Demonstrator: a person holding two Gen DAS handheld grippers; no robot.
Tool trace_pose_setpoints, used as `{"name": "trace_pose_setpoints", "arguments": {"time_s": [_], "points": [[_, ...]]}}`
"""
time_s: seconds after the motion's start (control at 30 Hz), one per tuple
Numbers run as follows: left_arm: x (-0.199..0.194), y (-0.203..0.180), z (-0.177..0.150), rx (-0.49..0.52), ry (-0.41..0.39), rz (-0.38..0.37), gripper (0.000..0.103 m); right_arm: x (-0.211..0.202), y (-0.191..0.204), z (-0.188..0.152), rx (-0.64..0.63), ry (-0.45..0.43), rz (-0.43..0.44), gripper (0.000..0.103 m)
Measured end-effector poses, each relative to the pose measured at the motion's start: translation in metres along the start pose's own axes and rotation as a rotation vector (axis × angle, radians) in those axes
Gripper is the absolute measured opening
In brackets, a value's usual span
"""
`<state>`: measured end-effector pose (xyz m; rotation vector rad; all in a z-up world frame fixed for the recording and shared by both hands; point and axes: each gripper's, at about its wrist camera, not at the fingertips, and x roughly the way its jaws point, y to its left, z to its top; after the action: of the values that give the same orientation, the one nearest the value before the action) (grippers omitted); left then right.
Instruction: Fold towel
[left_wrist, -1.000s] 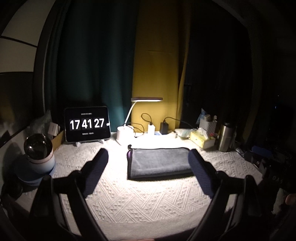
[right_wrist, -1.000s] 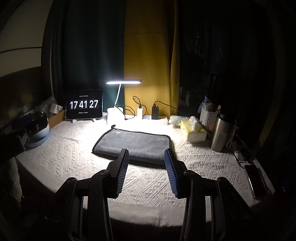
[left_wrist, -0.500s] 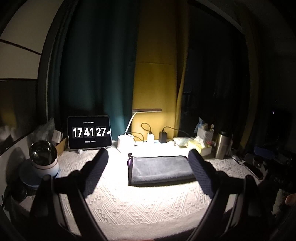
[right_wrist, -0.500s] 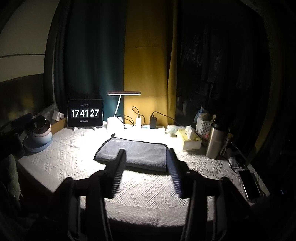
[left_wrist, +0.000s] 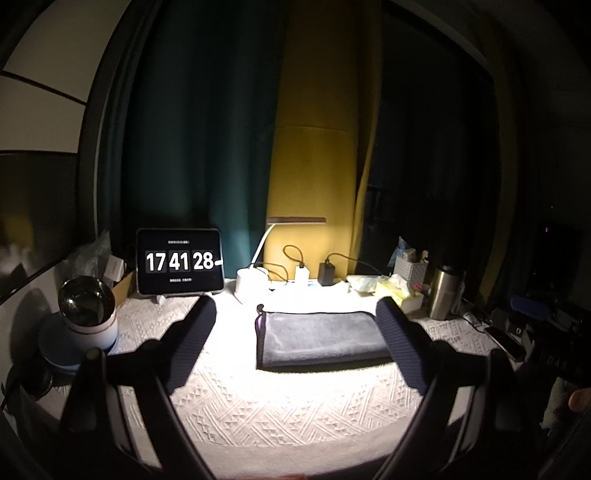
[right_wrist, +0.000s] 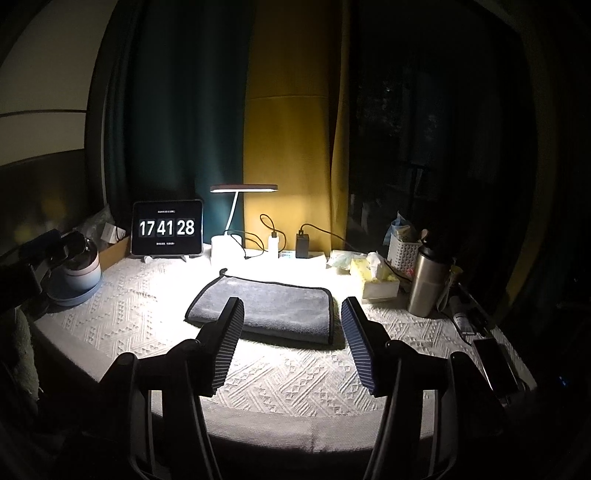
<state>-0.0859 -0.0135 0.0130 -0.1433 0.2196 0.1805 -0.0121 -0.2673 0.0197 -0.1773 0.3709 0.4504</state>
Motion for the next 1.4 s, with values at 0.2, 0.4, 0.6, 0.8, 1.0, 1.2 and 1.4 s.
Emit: {"name": "trace_pose_setpoints", "arguments": {"time_s": [0.2,0.4,0.6,0.8,1.0,1.2,1.4], "points": [[0.0013,0.0014,0.0002,-0.006,0.002,-0.001,0.091,0.0005,-0.0008,0.0000,0.000,0.000,0.000,0.058],[0.0035,0.0013,-0.0007,-0.001,0.014,0.002,0.091,0.0016,-0.0006,-0.0006,0.001,0.000,0.000,0.058],[0.0029,0.0009,-0.0011,0.000,0.014,-0.001,0.091,0.0021,-0.0005,-0.0009,0.001,0.000,0.000,0.058],[0.0026,0.0015,-0.0007,-0.006,0.020,-0.005,0.091,0.0019,-0.0009,-0.0007,0.003,0.000,0.000,0.058],[0.0030,0.0001,-0.0010,0.000,0.023,-0.004,0.091,0.0018,-0.0014,-0.0007,0.003,0.001,0.002,0.058],[0.0023,-0.0013,-0.0016,0.010,0.016,-0.003,0.091,0.0020,-0.0015,-0.0013,0.003,0.002,0.001,0.058],[0.0013,-0.0012,-0.0013,0.011,0.010,-0.006,0.091,0.0024,-0.0016,-0.0016,0.005,0.002,0.001,0.058]]}}
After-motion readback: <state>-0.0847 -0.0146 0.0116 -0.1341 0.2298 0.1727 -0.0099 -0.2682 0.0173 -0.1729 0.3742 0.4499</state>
